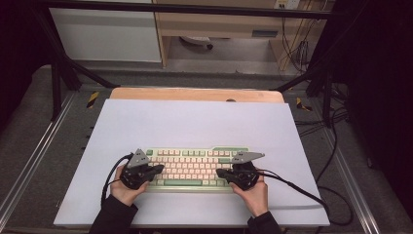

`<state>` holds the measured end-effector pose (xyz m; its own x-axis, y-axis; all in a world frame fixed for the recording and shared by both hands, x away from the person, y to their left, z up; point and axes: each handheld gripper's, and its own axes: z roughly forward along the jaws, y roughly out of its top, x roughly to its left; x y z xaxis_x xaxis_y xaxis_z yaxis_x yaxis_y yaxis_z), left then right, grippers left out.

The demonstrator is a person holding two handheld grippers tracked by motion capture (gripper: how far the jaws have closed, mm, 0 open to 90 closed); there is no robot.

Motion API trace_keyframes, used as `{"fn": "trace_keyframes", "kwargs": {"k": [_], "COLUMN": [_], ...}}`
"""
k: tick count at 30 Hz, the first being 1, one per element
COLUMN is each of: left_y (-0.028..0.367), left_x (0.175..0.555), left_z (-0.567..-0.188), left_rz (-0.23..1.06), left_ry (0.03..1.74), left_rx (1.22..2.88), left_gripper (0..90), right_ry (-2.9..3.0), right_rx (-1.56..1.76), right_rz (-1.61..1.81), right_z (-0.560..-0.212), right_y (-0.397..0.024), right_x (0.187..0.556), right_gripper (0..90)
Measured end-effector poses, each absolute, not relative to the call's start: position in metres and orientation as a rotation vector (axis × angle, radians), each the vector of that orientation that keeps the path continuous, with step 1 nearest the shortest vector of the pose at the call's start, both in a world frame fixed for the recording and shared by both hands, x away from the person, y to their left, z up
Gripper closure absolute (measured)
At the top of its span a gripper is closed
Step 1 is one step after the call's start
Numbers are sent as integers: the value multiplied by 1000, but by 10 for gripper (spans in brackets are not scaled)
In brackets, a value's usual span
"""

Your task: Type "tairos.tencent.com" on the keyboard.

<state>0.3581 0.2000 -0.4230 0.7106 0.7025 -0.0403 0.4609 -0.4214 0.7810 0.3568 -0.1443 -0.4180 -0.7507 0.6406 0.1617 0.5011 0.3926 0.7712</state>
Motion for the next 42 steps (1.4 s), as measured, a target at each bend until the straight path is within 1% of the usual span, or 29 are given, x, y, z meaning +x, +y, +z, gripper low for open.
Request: {"fn": "trace_keyframes", "kwargs": {"k": [16, 42], "left_y": [195, 209], "left_x": [363, 353], "left_z": [-432, -422], "left_rz": [389, 365], "left_ry": [889, 885], "left_rx": [2122, 2079], "left_gripper": [900, 900], "right_ry": [2483, 2488], "right_rx": [1017, 1026], "right_rz": [1301, 1341], "right_z": [-418, -420], "right_y": [-144, -139], "right_x": [357, 359], "right_gripper": [900, 900]}}
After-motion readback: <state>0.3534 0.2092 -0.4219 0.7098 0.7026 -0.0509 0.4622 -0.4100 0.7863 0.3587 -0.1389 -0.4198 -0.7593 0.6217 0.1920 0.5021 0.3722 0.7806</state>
